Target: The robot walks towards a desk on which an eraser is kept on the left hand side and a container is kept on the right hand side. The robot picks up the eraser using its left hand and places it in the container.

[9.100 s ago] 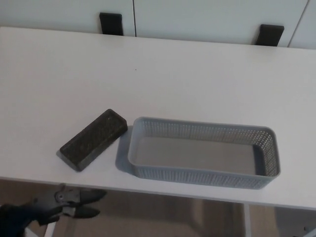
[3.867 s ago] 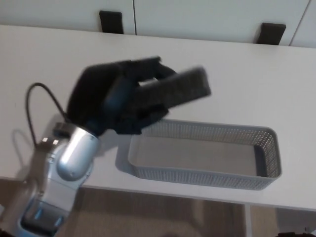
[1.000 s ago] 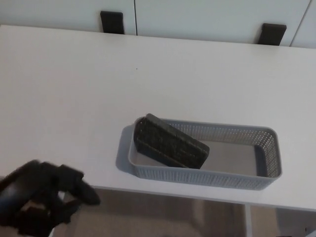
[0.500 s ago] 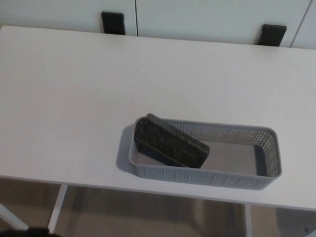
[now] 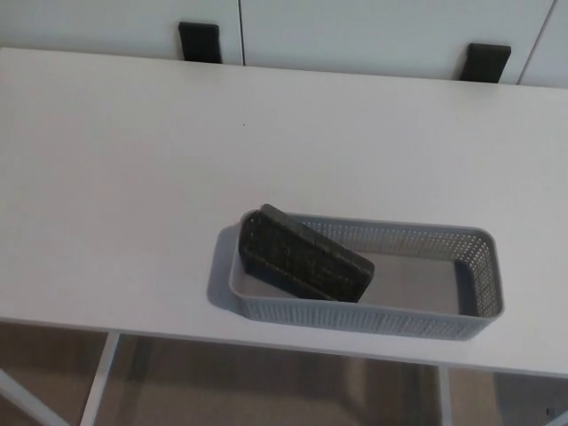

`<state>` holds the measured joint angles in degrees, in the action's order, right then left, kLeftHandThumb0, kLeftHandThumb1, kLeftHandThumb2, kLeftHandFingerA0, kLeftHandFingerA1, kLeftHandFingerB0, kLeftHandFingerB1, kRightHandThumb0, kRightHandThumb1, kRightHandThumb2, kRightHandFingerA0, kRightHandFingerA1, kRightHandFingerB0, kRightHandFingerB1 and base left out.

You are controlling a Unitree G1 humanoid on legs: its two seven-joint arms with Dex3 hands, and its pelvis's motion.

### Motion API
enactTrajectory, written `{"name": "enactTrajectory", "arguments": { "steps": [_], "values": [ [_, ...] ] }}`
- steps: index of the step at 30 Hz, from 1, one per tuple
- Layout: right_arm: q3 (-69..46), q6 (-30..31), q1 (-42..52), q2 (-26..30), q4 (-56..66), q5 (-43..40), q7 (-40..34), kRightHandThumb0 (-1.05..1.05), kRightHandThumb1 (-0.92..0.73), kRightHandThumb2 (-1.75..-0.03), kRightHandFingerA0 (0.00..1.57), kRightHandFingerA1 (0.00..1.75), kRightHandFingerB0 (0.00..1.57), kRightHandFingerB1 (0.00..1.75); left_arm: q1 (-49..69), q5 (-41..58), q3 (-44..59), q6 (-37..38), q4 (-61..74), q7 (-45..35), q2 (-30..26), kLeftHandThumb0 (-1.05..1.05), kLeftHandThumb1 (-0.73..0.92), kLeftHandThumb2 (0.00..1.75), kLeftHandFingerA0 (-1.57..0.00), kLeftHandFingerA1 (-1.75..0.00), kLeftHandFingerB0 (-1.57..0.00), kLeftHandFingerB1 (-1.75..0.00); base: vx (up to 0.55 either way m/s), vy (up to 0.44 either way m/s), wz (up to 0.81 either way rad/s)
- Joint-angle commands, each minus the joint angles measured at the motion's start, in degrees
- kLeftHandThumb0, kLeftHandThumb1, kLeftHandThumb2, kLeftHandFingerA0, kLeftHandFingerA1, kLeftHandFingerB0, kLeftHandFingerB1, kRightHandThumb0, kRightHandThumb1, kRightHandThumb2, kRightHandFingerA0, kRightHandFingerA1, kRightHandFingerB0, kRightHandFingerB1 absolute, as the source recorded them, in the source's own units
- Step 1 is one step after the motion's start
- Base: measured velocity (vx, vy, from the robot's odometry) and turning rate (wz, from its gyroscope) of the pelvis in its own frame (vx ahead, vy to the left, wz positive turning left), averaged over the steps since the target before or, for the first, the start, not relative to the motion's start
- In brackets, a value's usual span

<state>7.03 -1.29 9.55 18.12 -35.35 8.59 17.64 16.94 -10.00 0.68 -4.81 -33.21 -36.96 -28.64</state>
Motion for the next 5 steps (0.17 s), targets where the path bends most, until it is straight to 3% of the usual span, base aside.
{"name": "enactTrajectory", "arguments": {
  "steps": [1, 5],
  "values": [
    [-4.3, -7.0, 3.1, 0.3, -1.2, -2.9, -3.0, -0.53, -0.6, -0.58, 0.6, 0.5, 0.54, 0.44, -4.0, -2.9, -0.4, 22.0, -19.4, 15.2, 0.4, -0.72, 0.9, 0.67, -0.27, -0.34, -0.24, -0.31, 0.0, 0.0, 0.0],
    [-4.4, -7.0, 1.9, -0.1, -2.6, -2.5, -3.4, -0.54, -0.6, -0.58, 0.61, 0.51, 0.54, 0.44, -5.4, -2.2, -0.6, 22.2, -20.8, 14.0, 0.5, -0.71, 0.88, 0.67, -0.24, -0.35, -0.23, -0.31, 0.0, 0.0, 0.0]
  ]
}}
